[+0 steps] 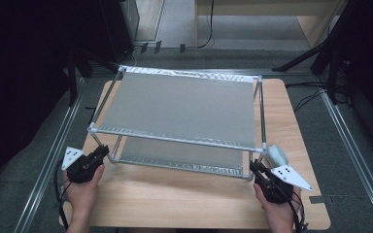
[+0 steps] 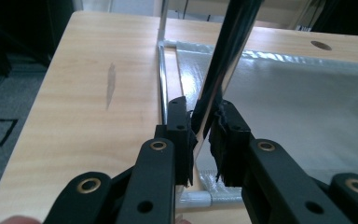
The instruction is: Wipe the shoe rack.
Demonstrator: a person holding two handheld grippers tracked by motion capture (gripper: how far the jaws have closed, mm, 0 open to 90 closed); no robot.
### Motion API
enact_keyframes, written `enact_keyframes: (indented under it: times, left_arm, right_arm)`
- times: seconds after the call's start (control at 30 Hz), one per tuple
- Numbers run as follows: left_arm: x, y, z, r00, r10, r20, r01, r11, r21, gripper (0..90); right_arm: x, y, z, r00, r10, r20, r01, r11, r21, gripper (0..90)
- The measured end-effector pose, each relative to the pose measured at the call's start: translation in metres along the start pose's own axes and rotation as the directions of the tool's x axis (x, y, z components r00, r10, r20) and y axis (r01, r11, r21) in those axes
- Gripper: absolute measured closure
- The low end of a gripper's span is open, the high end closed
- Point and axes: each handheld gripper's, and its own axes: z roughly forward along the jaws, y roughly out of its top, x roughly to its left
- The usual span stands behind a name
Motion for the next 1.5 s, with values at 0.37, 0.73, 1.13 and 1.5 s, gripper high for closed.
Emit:
enact_keyframes:
  times: [0.37,0.73,1.13,1.5]
  left_arm:
    - [-0.009,-0.016,-0.037,0.9996,-0.015,-0.024,0.015,0.9997,0.019,77.9]
    - [-0.026,-0.037,-0.067,0.9981,0.01,0.061,-0.01,0.9999,0.013,77.7]
    - [-0.038,-0.04,-0.067,0.9793,0.054,0.195,-0.06,0.9979,0.025,77.1]
    - [-0.04,-0.041,-0.067,0.9757,0.055,0.212,-0.059,0.9981,0.014,76.7]
  right_arm:
    - [-0.002,0.02,0.03,0.9989,0.0,0.047,-0.003,0.999,0.052,78.1]
    - [-0.016,0.026,0.041,0.9955,-0.027,0.09,0.023,0.999,0.05,79.3]
    - [-0.031,0.028,0.037,0.9858,-0.069,0.153,0.06,0.996,0.06,80.6]
    - [-0.038,0.024,0.027,0.9916,-0.042,0.123,0.036,0.998,0.045,79.8]
